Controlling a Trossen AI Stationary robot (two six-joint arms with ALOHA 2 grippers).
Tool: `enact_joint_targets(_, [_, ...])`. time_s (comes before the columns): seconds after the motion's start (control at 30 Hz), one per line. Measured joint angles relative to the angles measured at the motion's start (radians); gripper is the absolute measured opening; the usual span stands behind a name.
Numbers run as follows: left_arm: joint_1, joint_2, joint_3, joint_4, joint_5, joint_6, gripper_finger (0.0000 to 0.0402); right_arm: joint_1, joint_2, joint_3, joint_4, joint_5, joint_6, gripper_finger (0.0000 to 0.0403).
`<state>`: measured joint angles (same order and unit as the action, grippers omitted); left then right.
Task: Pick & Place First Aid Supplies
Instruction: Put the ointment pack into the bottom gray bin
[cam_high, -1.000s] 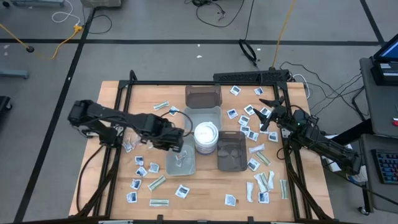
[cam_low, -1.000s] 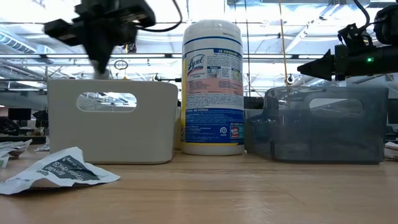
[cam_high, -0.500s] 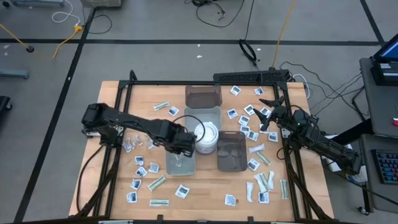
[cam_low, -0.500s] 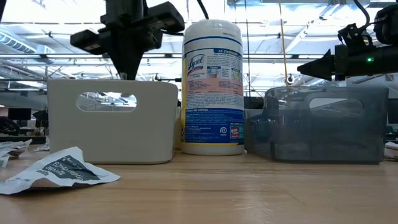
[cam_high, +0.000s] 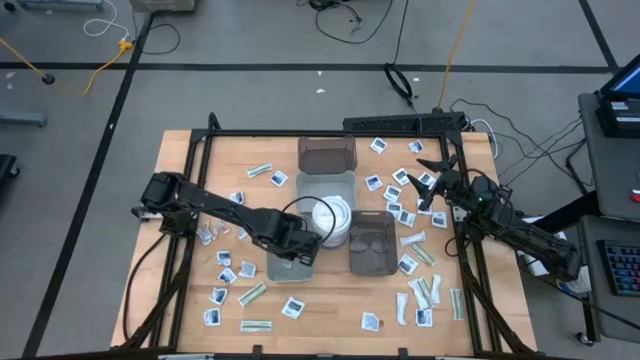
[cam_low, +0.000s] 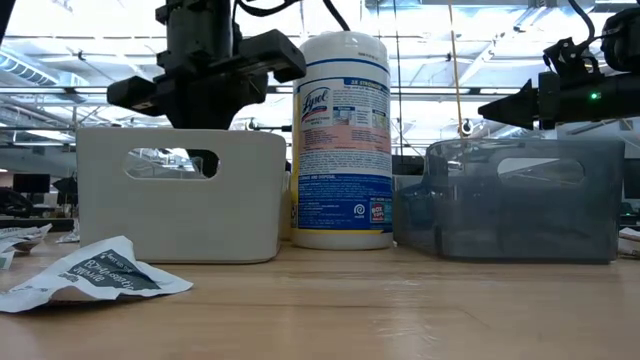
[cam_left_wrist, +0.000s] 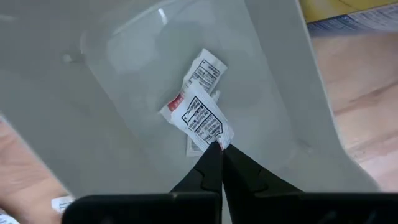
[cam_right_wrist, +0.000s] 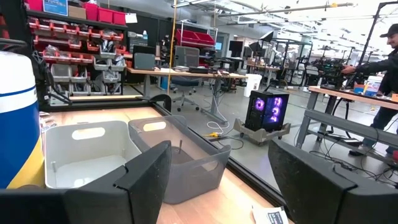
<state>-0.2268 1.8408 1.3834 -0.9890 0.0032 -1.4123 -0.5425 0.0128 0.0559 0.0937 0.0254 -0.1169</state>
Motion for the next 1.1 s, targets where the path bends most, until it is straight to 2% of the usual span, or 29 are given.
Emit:
enact_joint_targets(0.37, [0.001,0.000,0.000,0.000,-0.004,-0.009,0.0051,0.000,0.000,0.000,0.000,0.000,0.000,0.0263])
enact_joint_targets(0.67, [0.001,-0.002,-0.001,-0.001,-0.005,-0.010,0.0138,0.000,0.000,0.000,0.000,0.000,0.000,0.0263])
enact_joint_targets(0.8, [0.006,-0.033,-0.002,-0.005,-0.010,0.002,0.0165,0.000,0.000,0.000,0.000,0.000,0.000,0.0263])
enact_joint_targets(1.1, [0.030,-0.129,-0.002,-0.004,-0.031,-0.004,0.0168,0.000,0.000,0.000,0.000,0.000,0.000,0.0263])
